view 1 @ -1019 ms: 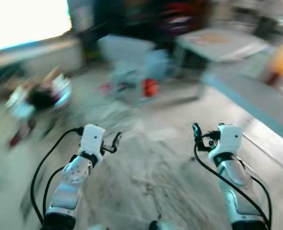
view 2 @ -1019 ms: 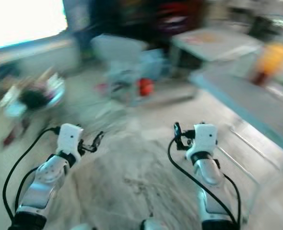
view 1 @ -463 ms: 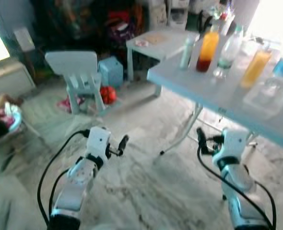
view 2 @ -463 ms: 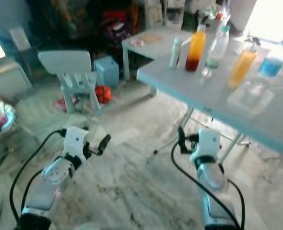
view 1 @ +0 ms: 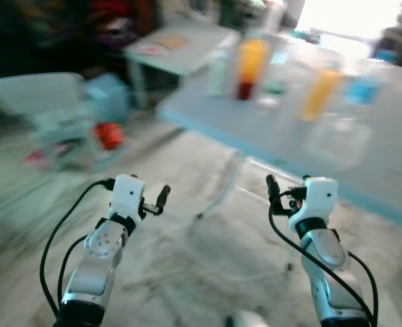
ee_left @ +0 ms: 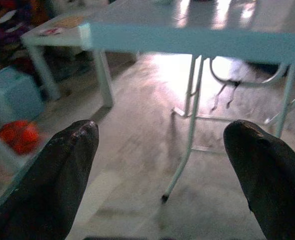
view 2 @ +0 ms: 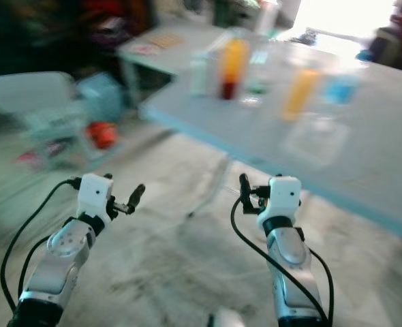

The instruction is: Restocking fridge

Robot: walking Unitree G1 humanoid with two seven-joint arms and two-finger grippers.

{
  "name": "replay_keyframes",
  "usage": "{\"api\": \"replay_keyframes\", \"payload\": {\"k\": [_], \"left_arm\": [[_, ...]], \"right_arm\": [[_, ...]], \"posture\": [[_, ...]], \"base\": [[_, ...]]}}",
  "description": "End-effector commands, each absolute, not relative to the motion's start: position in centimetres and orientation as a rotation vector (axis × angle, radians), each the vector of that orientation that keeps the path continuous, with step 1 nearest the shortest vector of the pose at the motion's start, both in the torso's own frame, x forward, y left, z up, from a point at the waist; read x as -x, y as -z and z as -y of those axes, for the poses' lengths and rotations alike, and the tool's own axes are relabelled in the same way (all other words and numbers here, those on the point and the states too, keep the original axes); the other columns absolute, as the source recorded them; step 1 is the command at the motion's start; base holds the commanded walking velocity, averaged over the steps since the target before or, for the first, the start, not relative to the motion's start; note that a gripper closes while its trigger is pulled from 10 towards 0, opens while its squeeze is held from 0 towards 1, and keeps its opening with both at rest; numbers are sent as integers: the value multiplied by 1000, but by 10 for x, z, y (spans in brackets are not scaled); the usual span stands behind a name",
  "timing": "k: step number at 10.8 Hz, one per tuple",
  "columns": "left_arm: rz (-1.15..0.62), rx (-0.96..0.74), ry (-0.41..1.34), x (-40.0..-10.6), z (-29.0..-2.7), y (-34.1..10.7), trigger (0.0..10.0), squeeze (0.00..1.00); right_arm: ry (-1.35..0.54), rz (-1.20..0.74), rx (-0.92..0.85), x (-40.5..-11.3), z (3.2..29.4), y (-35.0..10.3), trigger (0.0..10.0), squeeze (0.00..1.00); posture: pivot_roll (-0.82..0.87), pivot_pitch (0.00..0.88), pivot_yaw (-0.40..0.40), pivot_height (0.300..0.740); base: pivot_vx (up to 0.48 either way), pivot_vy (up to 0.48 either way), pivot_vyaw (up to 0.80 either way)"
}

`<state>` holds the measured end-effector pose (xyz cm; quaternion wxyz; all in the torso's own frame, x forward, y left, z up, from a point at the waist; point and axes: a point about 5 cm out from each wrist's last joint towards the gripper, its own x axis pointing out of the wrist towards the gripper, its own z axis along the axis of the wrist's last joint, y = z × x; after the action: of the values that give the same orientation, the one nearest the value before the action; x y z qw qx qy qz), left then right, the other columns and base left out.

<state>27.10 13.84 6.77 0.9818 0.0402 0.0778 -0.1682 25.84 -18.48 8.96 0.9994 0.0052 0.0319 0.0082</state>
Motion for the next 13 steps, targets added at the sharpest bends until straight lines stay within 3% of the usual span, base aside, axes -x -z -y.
{"api": "replay_keyframes", "payload": {"k": [1, 5, 7, 11, 13], "left_arm": [[-138, -81, 358, -271, -134, -71, 10000, 0], [46, -34, 92, -270, -163, -111, 10000, 0], [42, -54, 54, -263, -174, -106, 10000, 0], [-3, -9, 121, -265, -165, -100, 10000, 0], [-11, -21, 119, -263, -165, -99, 10000, 0]], "right_arm": [[-8, -47, -22, -259, 184, -95, 10000, 0], [44, 47, -16, -236, 192, -124, 10000, 0], [105, 21, -1, -226, 199, -117, 10000, 0], [125, 6, 11, -227, 201, -117, 10000, 0], [129, -3, 19, -225, 201, -114, 10000, 0]], "posture": [[-6, 0, -18, 740], [-8, 0, -29, 740], [-13, 0, -16, 740], [-28, 0, -6, 740], [-26, 0, -6, 740]], "base": [[409, 0, 0], [0, 0, 0], [0, 0, -216], [140, 61, -700], [0, 0, 0]]}}
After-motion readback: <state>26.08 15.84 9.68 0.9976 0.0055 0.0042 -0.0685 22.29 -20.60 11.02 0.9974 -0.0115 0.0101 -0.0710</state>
